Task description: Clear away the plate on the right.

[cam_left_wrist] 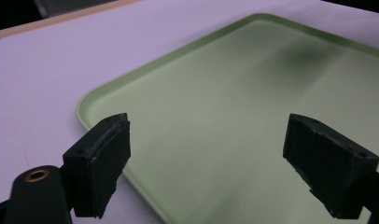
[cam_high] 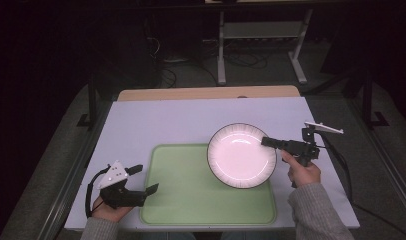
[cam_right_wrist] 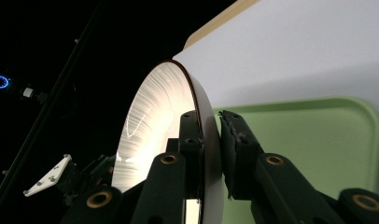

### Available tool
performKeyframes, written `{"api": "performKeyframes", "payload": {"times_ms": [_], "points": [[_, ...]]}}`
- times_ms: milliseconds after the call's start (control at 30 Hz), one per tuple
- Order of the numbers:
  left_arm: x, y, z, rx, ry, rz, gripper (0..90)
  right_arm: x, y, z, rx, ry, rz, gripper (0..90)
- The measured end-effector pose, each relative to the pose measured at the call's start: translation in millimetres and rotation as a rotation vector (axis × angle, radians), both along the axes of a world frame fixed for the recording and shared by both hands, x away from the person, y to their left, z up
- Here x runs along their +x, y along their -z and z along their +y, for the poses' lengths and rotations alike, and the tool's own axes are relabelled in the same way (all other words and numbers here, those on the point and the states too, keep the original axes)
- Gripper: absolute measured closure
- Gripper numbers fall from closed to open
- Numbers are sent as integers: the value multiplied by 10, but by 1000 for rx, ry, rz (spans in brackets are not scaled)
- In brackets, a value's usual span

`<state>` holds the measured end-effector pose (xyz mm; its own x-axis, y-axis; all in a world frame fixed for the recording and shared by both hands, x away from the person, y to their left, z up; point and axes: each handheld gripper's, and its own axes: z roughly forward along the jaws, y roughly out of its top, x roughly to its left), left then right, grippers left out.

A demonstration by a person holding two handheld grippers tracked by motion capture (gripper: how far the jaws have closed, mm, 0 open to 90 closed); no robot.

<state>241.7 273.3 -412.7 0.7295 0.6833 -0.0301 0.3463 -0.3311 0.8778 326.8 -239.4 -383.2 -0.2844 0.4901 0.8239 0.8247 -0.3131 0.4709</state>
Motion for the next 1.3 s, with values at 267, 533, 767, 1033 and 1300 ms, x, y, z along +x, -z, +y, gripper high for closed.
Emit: {"api": "performKeyframes", "payload": {"times_ms": [267, 533, 767, 1033, 1300], "points": [[0, -1, -3, 3, 1, 0, 146, 19, 92, 169, -23, -14, 9, 782], [6, 1, 9, -1, -3, 2, 146, 28, 265, 392, -50, -10, 44, 780], [6, -2, 7, 0, -1, 0, 146, 3, 357, 579, -59, 4, 63, 778], [5, -4, 5, 0, 0, 0, 146, -29, 403, 803, -101, -1, 73, 765], [5, -6, 6, -1, 1, -1, 146, -12, 503, 934, -182, 4, 93, 771]]}}
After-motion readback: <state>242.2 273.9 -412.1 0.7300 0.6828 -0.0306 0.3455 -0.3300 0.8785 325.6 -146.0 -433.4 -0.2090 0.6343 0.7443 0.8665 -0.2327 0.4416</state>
